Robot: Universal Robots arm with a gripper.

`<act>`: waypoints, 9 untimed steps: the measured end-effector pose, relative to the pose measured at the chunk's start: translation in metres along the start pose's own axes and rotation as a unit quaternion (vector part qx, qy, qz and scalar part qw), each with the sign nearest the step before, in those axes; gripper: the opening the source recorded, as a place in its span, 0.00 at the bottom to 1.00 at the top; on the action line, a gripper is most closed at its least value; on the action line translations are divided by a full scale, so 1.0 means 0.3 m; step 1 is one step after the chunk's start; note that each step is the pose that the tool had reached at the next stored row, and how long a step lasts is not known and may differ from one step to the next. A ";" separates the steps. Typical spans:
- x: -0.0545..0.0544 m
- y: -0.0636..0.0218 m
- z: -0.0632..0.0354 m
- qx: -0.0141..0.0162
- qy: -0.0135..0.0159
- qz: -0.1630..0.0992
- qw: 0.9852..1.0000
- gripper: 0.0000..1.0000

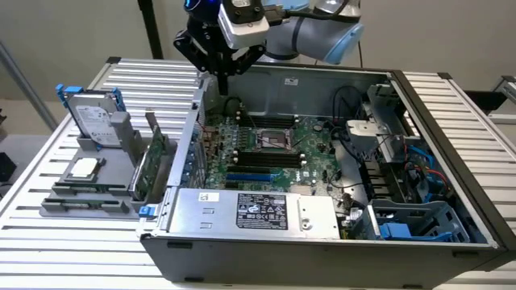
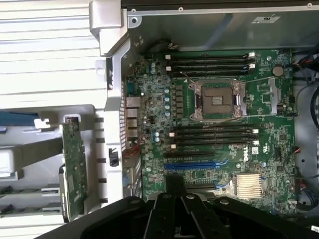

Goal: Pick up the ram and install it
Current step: 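Reach for the ram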

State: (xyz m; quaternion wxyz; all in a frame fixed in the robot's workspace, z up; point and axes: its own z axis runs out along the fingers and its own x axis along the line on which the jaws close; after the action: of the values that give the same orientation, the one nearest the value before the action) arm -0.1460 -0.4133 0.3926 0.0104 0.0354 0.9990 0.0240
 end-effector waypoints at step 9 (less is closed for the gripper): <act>0.105 -0.065 -0.005 0.000 0.000 0.000 1.000 0.00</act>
State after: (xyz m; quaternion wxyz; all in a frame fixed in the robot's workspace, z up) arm -0.1787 -0.4305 0.3926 0.0103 0.0354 0.9990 0.0240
